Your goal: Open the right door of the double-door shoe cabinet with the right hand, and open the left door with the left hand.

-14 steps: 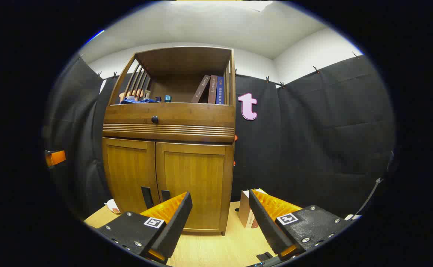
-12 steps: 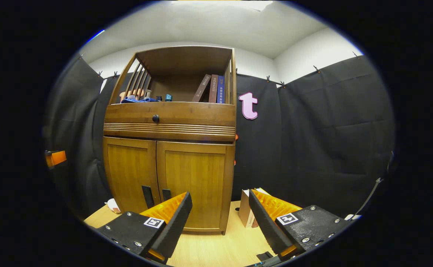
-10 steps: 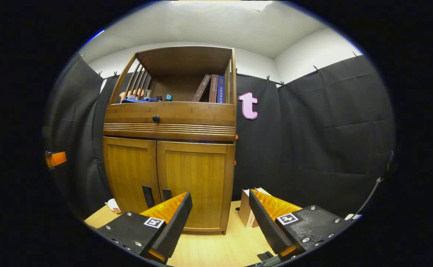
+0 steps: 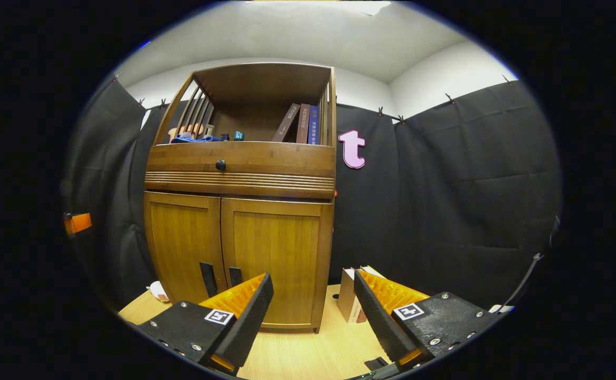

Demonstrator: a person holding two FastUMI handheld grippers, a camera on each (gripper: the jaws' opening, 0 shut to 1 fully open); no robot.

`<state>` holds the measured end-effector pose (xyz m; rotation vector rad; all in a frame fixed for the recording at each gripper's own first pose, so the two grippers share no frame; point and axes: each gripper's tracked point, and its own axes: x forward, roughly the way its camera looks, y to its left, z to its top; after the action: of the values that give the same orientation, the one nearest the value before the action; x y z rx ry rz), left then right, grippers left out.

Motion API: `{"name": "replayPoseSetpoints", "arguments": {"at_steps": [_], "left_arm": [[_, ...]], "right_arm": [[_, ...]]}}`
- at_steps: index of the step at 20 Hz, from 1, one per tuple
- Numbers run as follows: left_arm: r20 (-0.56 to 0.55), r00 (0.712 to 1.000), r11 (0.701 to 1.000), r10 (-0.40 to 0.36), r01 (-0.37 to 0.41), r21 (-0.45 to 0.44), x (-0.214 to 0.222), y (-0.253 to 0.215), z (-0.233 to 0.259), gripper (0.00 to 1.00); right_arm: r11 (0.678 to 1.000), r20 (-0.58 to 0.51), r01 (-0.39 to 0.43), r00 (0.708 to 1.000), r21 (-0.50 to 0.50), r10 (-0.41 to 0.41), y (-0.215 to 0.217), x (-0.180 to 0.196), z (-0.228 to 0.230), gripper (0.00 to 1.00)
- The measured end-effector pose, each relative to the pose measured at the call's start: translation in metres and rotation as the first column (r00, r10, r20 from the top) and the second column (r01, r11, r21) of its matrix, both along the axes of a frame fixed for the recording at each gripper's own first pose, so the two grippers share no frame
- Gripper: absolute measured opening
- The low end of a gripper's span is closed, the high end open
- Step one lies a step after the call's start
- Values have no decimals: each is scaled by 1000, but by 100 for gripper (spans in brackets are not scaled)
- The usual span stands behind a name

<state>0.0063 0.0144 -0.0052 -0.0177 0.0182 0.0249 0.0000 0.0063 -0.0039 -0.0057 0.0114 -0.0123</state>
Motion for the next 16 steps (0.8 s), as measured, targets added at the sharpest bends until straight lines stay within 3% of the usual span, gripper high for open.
{"name": "replayPoseSetpoints", "arguments": {"at_steps": [1,2,5,6,7,8,10,16], "left_arm": [[2,1000,1000,-1,1,1,-1,1,1,98],[4,1000,1000,-2,2,3,-2,0,1,99],[12,1000,1000,-2,2,13,-5,0,3,96],[14,1000,1000,-2,1,14,-6,0,3,96],[14,1000,1000,-1,1,14,-7,1,4,99],[12,1000,1000,0,0,15,-8,2,3,97],[10,1000,1000,4,-4,18,-12,4,2,94],[14,999,999,42,-42,30,-29,22,5,98]], "right_arm": [[1000,-1,1,1000,0,-1,1,-1,-2,87],[1000,-3,1,1000,-2,-1,1,-1,-3,100],[1000,-8,-10,1000,6,10,7,0,-7,100],[1000,-8,-14,1000,10,14,11,1,-9,87],[1000,-10,-19,1000,14,19,14,1,-12,87],[999,-10,-27,1000,17,27,19,2,-15,94],[999,-19,-44,999,20,44,29,6,-22,94],[995,-63,-95,993,40,97,60,24,-52,94]]}}
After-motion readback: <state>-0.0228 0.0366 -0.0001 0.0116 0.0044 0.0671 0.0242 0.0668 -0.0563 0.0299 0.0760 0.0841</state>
